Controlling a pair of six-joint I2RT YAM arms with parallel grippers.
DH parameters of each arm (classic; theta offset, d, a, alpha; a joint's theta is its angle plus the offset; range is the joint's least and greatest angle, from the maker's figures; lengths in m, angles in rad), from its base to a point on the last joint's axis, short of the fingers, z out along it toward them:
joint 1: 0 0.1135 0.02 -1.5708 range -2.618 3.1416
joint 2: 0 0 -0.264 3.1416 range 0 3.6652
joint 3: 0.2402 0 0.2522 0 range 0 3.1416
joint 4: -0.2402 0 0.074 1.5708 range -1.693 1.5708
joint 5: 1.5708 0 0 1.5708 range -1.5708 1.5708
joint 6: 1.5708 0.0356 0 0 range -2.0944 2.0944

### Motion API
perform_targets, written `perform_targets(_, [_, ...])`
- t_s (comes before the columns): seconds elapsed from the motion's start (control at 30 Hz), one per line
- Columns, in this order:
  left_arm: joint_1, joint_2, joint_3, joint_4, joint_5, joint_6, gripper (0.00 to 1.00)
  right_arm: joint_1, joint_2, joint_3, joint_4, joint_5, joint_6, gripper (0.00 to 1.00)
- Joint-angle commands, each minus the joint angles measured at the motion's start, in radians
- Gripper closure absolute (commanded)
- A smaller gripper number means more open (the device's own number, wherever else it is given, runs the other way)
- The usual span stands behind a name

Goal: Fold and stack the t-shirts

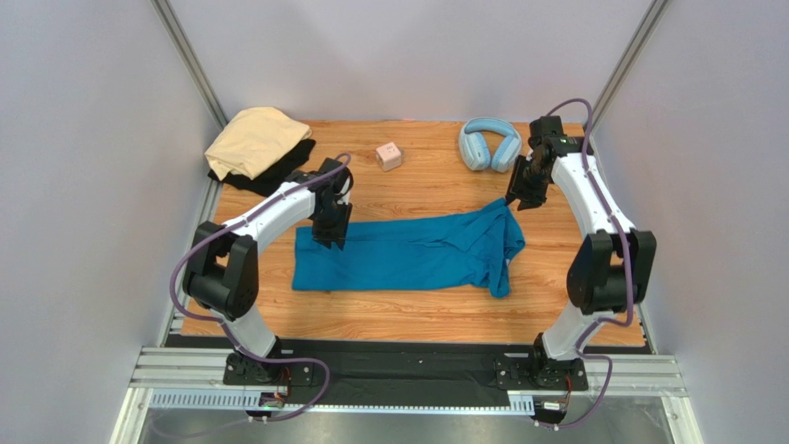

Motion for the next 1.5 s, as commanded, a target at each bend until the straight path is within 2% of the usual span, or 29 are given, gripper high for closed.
perform_targets(0.0, [-0.042,0.044,0.011,0.023,0.058,0.01,0.58,0.014,-0.208,-0.13,-0.095,-0.004,-0.028,0.6])
perform_targets(0.23, [-0.074,0.085,0.005,0.029,0.078,0.024,0.59,0.112,-0.357,-0.345,-0.177,-0.06,-0.005,0.56])
perform_targets(0.43, [-0.079,0.082,0.011,0.032,0.079,0.035,0.6,0.195,-0.387,-0.434,-0.165,-0.034,0.052,0.54])
perform_targets(0.5, [-0.079,0.074,0.01,0.032,0.076,0.038,0.6,0.2,-0.384,-0.456,-0.148,-0.019,0.059,0.54])
perform_targets(0.57, [-0.079,0.068,0.005,0.029,0.078,0.043,0.62,0.201,-0.375,-0.462,-0.143,0.004,0.058,0.46])
perform_targets(0.6, [-0.079,0.068,0.002,0.028,0.079,0.044,0.62,0.201,-0.365,-0.465,-0.139,0.015,0.052,0.45])
perform_targets(0.87, [-0.079,0.028,-0.064,0.02,0.068,0.043,0.63,0.217,-0.279,-0.502,-0.117,-0.013,0.003,0.44])
perform_targets(1.07, [-0.079,0.03,-0.062,0.008,0.067,0.033,0.65,0.231,-0.194,-0.462,-0.114,-0.001,-0.008,0.44])
perform_targets(1.1, [-0.079,0.03,-0.058,0.005,0.067,0.032,0.67,0.232,-0.184,-0.458,-0.111,-0.001,-0.008,0.44])
perform_targets(1.13, [-0.079,0.036,-0.058,0.006,0.068,0.033,0.74,0.232,-0.168,-0.453,-0.103,0.001,-0.008,0.44])
perform_targets(1.3, [-0.079,0.096,-0.029,-0.02,0.059,0.039,0.85,0.234,-0.112,-0.435,-0.099,0.027,-0.013,0.44])
perform_targets(1.33, [-0.079,0.103,-0.025,-0.023,0.058,0.039,0.93,0.234,-0.094,-0.431,-0.099,0.032,-0.01,0.44])
perform_targets(1.37, [-0.079,0.111,-0.025,-0.023,0.059,0.036,0.99,0.235,-0.085,-0.424,-0.096,0.038,-0.01,0.51])
perform_targets(1.47, [-0.079,0.131,-0.025,-0.021,0.064,0.029,1.0,0.238,-0.059,-0.415,-0.094,0.059,0.001,0.65])
